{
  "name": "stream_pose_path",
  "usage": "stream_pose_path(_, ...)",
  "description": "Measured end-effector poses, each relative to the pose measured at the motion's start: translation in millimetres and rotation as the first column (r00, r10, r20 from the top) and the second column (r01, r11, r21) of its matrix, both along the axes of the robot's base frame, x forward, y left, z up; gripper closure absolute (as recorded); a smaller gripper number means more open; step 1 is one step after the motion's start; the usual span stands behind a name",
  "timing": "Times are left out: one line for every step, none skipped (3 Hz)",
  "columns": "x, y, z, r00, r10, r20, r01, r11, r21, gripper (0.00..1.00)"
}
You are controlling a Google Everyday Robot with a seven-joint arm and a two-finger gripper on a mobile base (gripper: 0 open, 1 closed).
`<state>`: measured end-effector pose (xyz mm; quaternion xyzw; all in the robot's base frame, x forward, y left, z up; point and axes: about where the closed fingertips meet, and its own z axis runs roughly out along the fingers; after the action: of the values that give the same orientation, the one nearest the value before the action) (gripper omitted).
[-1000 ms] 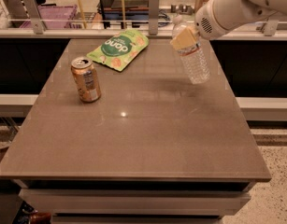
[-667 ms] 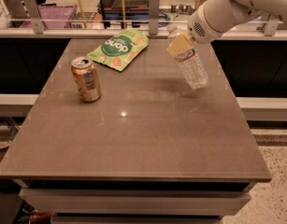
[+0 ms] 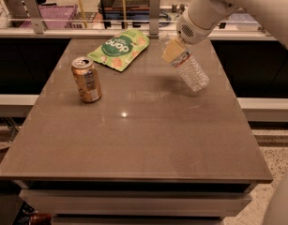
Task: Knock water bottle over
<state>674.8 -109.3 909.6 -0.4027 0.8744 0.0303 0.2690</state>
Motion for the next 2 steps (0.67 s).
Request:
stream_pose_path(11,6,-11,0.9993,0.027,-0.027,-0.028,0.999,-0.019,1.0)
stream_pose_path(24,14,-24,0.9979,0.057,-0.031,-0.056,0.998,0.013,1.0)
